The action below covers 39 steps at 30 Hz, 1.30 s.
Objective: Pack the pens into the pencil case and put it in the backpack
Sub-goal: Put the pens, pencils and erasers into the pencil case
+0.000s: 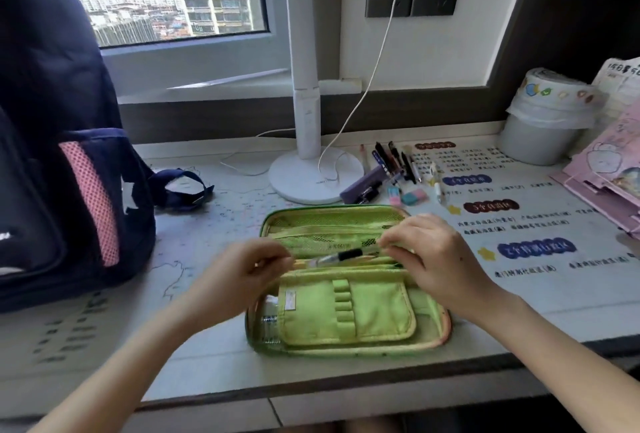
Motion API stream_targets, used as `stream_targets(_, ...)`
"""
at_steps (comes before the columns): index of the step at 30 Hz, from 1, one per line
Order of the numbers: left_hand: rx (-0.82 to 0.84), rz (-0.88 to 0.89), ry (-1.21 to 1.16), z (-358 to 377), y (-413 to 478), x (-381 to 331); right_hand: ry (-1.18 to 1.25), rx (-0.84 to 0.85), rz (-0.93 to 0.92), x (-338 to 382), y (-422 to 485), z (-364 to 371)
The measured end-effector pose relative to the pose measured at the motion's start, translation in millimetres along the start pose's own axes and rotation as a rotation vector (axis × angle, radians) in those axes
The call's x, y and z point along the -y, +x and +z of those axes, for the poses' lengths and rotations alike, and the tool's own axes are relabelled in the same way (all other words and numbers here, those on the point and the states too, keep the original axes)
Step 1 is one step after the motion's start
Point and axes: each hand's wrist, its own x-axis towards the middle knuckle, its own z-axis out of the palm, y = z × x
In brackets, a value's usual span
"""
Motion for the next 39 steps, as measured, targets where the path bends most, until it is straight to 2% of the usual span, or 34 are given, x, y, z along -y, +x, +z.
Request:
stream_targets(4,-0.091,0.025,0.146,-15.3,-27.6,24.9,-0.039,-0.063,0.126,-9.7,-16.6,1.2)
stream_targets(10,-0.144,0.081,0.217,-12.4,-35.4,32.1,-0.073,-0.06,0.14,-8.4,-29.5,13.5)
stream_targets(15,-0.134,0.033,0.23,-19.4,-40.1,39.2,-0.081,-0.055,0.187,-7.2,-32.1,16.3)
stream_targets(19,-0.148,0.069,0.276,-20.3,-36.4,36.0,-0.099,-0.051,0.166,-5.0,-30.4,15.6)
stream_targets(23,-0.15,0.16,0.292,0.8,-22.0,20.4,-0.096,-0.044,0.16,-4.5,-30.7,15.6)
stream_targets(28,-0.067,0.271,0.307,32.5,-0.3,2.9,-0.083,-0.041,0.176,-3.2,-32.3,15.0)
stream_targets(35,-0.099,0.119,0.253,33.1,2.2,8.1,-0.133,-0.063,0.13,4.5,-30.7,8.2)
stream_targets(39,-0.211,0.013,0.01,9.4,-6.6,3.5,-0.132,-0.086,0.045,29.1,-25.1,1.8)
